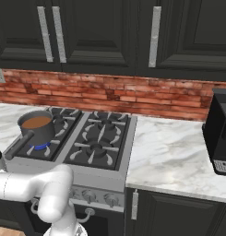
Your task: Pick up the sugar cube(s) and place them in the saucepan with hot chocolate.
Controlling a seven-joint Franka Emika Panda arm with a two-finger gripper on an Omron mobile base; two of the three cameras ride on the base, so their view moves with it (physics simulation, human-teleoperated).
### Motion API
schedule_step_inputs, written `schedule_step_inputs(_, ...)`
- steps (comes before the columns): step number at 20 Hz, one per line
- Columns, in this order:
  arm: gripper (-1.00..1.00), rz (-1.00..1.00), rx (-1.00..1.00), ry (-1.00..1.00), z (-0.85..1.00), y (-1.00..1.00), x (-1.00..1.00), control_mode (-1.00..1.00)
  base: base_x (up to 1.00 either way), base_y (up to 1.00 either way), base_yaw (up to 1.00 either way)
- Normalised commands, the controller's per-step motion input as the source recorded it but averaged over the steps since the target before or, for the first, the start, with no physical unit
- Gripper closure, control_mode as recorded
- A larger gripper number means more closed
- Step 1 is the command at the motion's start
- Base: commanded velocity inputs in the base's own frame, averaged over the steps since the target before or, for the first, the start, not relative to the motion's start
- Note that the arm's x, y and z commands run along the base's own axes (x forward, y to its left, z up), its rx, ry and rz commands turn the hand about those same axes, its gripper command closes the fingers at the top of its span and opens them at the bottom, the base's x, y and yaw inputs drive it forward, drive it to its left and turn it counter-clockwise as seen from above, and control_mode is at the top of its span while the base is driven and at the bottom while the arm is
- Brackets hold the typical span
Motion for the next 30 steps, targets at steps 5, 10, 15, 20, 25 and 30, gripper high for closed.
schedule_step_inputs(5,-1.00,0.00,0.00,0.00,-0.13,0.00,-0.22,-1.00,0.00,0.00,0.00)
schedule_step_inputs(10,1.00,0.00,0.00,0.00,-0.10,0.00,-0.19,-1.00,0.00,0.00,0.00)
schedule_step_inputs(15,1.00,0.00,0.00,0.00,-0.10,0.00,-0.10,-1.00,0.00,0.00,0.00)
schedule_step_inputs(20,1.00,0.00,0.00,0.00,-0.10,0.00,-0.03,-1.00,0.00,0.00,0.00)
schedule_step_inputs(25,1.00,0.00,0.00,0.00,-0.08,0.00,-0.04,-1.00,0.00,0.00,0.00)
schedule_step_inputs(30,1.00,0.00,0.01,-0.07,0.06,-0.18,-0.48,-1.00,0.00,0.00,0.00)
